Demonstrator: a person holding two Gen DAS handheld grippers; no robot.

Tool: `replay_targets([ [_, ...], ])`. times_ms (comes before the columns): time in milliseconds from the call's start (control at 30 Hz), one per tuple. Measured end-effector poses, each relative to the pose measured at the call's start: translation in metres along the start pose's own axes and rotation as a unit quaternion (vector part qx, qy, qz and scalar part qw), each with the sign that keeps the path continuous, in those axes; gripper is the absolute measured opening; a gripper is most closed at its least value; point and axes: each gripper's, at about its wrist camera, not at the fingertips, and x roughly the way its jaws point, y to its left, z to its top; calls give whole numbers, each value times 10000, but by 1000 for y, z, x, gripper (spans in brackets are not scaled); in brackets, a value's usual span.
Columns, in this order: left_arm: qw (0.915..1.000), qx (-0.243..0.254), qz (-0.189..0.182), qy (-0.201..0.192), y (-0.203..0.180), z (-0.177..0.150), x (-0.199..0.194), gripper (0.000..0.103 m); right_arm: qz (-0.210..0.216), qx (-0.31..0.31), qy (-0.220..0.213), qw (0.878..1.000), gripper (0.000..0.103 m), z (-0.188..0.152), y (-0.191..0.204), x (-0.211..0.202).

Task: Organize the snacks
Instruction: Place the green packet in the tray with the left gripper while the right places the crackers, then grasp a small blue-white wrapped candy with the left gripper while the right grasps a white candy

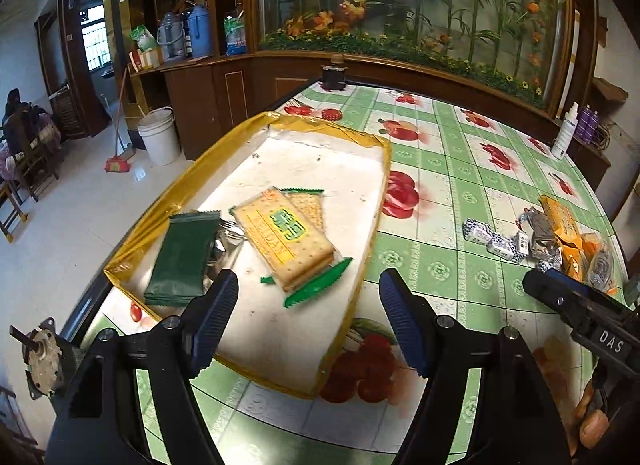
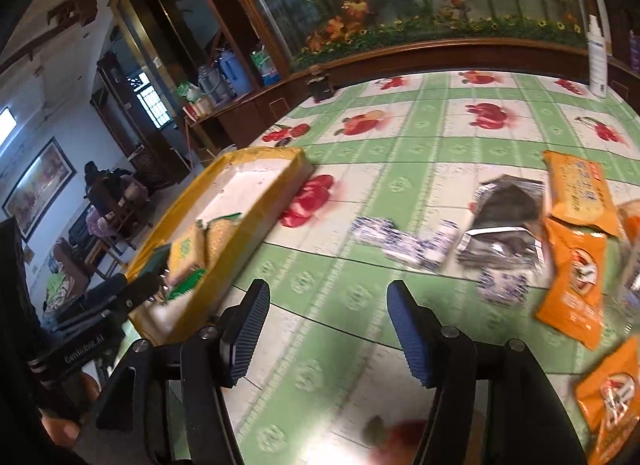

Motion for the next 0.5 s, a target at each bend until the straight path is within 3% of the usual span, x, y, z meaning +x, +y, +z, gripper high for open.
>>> replay_targets([
  [400, 9988, 255, -329, 247, -35, -7, 8, 73, -290, 100, 92, 9995, 64, -9, -33, -3],
  [500, 9982, 301, -390, 342, -40, -8, 12, 73, -345, 40, 115, 9993, 55, -1, -33, 7],
])
